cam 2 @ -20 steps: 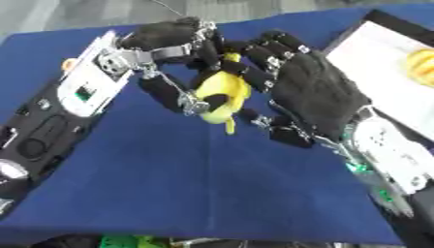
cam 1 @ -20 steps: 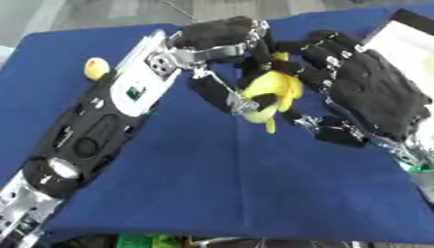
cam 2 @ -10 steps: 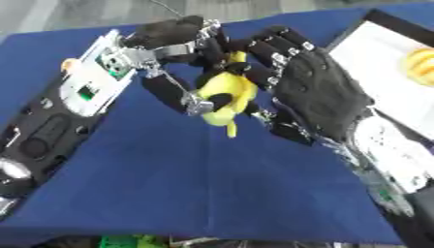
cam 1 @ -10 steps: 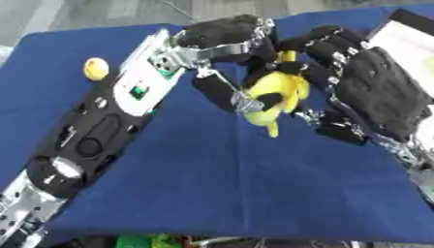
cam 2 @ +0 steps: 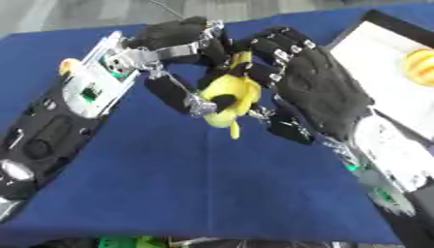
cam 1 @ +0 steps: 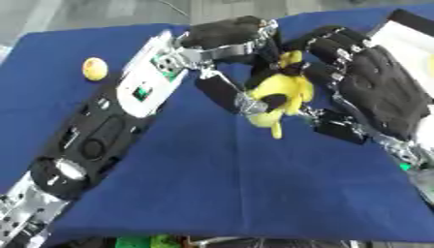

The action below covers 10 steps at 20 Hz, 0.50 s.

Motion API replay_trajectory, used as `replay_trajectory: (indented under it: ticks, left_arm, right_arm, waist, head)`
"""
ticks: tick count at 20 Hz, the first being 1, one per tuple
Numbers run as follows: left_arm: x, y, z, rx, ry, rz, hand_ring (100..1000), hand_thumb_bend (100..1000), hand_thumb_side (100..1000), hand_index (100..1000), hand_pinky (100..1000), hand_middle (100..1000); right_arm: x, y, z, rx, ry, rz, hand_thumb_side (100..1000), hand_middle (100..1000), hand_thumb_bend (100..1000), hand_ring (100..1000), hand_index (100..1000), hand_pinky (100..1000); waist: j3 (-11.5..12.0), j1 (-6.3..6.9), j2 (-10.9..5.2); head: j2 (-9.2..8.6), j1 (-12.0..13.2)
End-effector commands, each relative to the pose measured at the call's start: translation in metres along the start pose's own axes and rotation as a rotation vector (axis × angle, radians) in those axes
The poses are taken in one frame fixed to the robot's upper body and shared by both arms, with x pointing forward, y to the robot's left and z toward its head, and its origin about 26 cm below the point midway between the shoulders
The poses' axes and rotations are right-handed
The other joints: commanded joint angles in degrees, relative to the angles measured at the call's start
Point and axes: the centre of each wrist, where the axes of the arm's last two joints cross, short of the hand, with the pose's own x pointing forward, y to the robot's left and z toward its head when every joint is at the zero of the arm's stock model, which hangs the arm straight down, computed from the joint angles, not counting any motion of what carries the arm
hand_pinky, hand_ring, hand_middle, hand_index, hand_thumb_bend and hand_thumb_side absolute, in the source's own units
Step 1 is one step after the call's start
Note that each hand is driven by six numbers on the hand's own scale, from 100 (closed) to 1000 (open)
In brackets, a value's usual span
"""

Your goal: Pick up the objects with one hand, pass them to the other hand, and then place them into the box on the other side of the table.

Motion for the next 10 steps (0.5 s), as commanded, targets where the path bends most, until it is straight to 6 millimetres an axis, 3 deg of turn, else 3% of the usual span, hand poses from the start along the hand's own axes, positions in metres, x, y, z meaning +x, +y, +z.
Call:
replay_trajectory:
  ticks: [1,5,10]
  left_arm:
    - [0.0036,0.0121,-0.0083,-0.156,-0.157,-0.117,282,100,248,263,521,205]
    - [0.0022,0.0097,-0.0095,-0.16,-0.154,-0.093,300,100,248,292,529,225]
    - [0.0003,0.0092,-0.0075,-0.157,-0.15,-0.056,356,100,247,362,553,290]
  right_arm:
    - [0.0018,-0.0048,-0.0025,-0.013,-0.028,-0.028,100,759,100,760,320,758]
    - [0.0013,-0.0052,-0.0026,-0.015,-0.033,-0.054,100,729,100,751,258,744]
    - [0.0006,-0.0055,-0.0024,-0.018,-0.029,-0.064,100,719,100,747,250,737]
  waist:
    - [0.0,-0.53,-1.23]
    - [-0.1,-0.52,-1.18]
    - [-0.3,-0.4,-1.12]
  head:
    - [-0.15,-0.1]
    - [-0.15,-0.2]
    - [-0.15,-0.2]
